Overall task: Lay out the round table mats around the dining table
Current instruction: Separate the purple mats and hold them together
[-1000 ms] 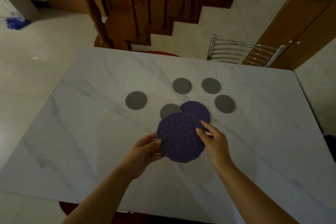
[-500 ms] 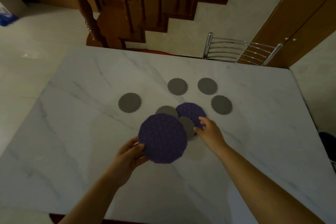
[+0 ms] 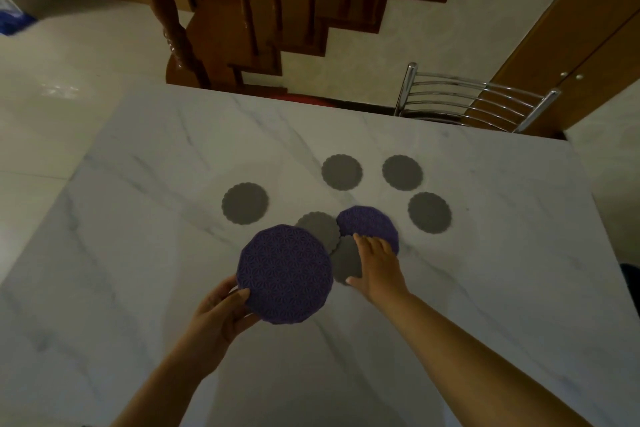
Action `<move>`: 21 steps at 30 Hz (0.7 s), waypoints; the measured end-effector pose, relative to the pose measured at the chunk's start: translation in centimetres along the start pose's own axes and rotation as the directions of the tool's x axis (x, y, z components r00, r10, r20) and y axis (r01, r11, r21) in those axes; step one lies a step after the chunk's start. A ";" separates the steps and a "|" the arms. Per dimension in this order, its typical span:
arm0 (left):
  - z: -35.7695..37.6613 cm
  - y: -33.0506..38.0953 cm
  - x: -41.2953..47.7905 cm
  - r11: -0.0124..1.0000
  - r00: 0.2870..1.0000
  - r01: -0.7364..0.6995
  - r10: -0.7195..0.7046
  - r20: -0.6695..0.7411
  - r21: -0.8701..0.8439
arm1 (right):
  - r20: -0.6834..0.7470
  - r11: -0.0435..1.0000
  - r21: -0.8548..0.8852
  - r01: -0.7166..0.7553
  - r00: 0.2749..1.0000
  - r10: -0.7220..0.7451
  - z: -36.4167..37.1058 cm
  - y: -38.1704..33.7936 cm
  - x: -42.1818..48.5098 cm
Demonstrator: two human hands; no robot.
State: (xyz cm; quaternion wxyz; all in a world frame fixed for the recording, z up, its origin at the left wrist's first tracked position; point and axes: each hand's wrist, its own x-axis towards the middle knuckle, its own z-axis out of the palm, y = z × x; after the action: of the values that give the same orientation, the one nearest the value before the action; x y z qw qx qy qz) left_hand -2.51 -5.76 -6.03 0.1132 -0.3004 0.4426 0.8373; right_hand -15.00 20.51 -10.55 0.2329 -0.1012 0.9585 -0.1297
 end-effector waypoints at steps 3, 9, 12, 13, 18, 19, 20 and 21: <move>-0.1 0.0 0.1 1.000 1.000 0.003 -0.003 -0.001 -0.007 | -0.060 0.992 0.128 -0.007 0.998 0.015 -0.1 -0.2 -0.2; 0.0 0.1 -0.1 1.000 1.000 0.001 -0.001 0.009 -0.006 | -0.023 0.943 0.332 -0.009 1.000 0.018 -0.2 -1.7 -0.7; 0.0 0.1 -0.4 1.000 1.000 -0.013 0.013 0.016 -0.004 | -0.045 0.898 0.439 -0.041 0.997 0.068 0.1 -2.7 -1.1; -0.2 0.1 -0.5 1.000 1.000 -0.014 0.014 0.013 -0.005 | -0.045 0.876 0.479 -0.055 0.995 0.088 0.2 -3.0 -1.3; -0.8 -0.1 -0.7 1.000 0.999 -0.001 0.000 -0.038 -0.017 | 0.048 0.866 0.489 -0.100 0.995 0.088 1.5 -3.5 -2.8; -0.8 -0.1 -0.7 1.000 0.999 0.000 -0.001 -0.042 -0.017 | 0.065 0.888 0.450 -0.092 0.995 0.070 1.8 -3.6 -3.1; -0.8 -0.1 -0.7 1.000 0.999 0.001 -0.001 -0.045 -0.018 | 0.071 0.913 0.400 -0.077 0.996 0.053 1.9 -3.6 -3.3; -0.8 -0.1 -0.7 1.000 0.999 0.002 -0.003 -0.048 -0.021 | 0.068 0.932 0.357 -0.061 0.997 0.039 1.9 -3.5 -3.4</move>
State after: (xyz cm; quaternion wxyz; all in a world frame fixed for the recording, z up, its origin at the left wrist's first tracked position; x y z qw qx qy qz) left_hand -1.60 -6.33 -6.01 0.1004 -0.3220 0.4358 0.8344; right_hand -10.69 17.66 -9.75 0.2792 -0.0364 0.9136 -0.2934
